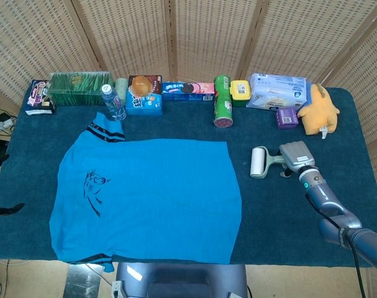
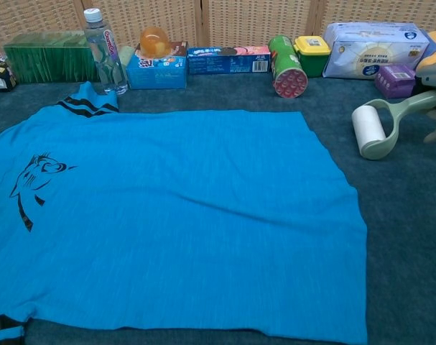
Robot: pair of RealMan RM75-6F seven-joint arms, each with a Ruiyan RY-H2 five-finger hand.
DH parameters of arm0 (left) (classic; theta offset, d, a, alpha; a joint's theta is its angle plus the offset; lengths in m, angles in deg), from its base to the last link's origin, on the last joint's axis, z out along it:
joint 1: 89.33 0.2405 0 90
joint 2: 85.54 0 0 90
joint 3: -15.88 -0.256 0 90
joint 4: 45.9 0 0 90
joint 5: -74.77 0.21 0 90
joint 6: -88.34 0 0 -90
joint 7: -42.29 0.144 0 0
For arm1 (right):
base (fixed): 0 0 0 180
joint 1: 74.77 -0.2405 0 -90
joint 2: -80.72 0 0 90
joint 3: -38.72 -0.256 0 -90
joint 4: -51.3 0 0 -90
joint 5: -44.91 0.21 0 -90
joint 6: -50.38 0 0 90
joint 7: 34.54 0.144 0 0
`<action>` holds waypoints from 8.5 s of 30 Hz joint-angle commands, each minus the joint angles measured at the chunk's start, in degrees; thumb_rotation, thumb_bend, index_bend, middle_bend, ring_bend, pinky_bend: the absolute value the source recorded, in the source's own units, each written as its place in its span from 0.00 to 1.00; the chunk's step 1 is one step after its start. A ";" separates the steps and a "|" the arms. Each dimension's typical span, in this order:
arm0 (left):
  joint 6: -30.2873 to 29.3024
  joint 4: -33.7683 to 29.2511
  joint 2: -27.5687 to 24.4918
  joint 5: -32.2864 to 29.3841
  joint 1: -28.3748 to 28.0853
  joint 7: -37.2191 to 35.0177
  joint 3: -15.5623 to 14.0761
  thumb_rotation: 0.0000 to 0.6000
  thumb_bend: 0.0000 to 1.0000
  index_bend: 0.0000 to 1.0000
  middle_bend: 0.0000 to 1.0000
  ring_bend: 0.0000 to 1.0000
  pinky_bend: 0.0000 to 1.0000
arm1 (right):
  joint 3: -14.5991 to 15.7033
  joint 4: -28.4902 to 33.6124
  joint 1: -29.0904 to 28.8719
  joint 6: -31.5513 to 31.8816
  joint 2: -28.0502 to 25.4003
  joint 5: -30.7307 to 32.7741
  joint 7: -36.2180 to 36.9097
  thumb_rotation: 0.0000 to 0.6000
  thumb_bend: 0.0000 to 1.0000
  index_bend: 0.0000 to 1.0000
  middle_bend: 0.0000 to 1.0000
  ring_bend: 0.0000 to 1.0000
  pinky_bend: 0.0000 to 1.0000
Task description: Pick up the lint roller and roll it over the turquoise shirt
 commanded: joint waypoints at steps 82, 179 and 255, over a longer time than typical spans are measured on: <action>0.17 2.36 1.87 8.57 1.18 -6.02 -1.54 1.00 0.08 0.00 0.00 0.00 0.02 | 10.30 39.87 -38.36 19.71 -3.60 71.90 -61.74 1.00 1.00 0.90 0.85 0.81 1.00; 0.20 3.23 5.19 5.63 3.25 -6.24 -2.41 1.00 0.08 0.00 0.00 0.00 0.02 | -16.26 21.61 -42.91 34.58 26.71 86.81 -94.87 1.00 1.00 0.90 0.85 0.82 1.00; 1.97 -1.09 4.79 4.73 -0.43 -0.71 -1.75 1.00 0.08 0.00 0.00 0.00 0.02 | 8.24 18.60 -17.48 -4.67 -10.52 48.27 -41.60 1.00 0.01 0.00 0.00 0.00 0.15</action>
